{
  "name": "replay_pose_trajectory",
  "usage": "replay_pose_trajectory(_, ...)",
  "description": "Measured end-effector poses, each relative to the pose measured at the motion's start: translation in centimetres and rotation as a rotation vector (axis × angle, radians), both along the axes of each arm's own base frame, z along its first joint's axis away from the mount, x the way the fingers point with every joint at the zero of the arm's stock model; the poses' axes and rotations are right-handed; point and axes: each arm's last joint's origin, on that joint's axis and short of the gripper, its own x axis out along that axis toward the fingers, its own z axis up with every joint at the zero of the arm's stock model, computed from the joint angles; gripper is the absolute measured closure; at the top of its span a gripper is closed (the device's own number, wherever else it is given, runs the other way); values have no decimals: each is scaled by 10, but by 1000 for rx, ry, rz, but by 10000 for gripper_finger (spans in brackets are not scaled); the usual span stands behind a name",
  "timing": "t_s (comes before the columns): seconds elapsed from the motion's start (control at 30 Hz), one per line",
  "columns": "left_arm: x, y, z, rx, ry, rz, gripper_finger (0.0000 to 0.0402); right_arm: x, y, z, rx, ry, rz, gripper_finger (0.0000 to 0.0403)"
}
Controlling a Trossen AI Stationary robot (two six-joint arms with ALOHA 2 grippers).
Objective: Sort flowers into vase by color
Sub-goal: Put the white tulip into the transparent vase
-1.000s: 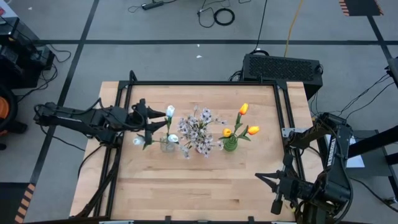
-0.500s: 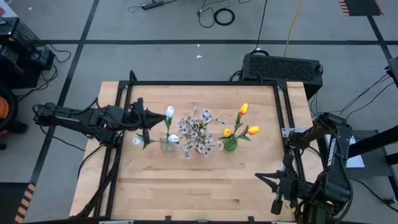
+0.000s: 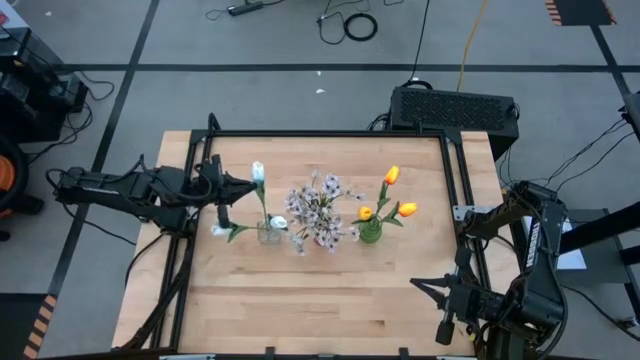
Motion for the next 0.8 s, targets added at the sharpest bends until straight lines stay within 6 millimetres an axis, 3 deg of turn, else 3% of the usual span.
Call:
replay_pose_trajectory(0.33, -1, -2, -8, -51, 77, -54, 378, 0, 0, 0, 0, 0, 0, 403)
replay_pose_trajectory(0.63, -7, 0, -9, -63, 93, -32, 276, 0, 0, 0, 5, -1, 0, 403)
replay_pose_trajectory(0.8, -18, 2, -6, -67, 64, -1, 248, 0, 1, 0, 9, 1, 1, 403)
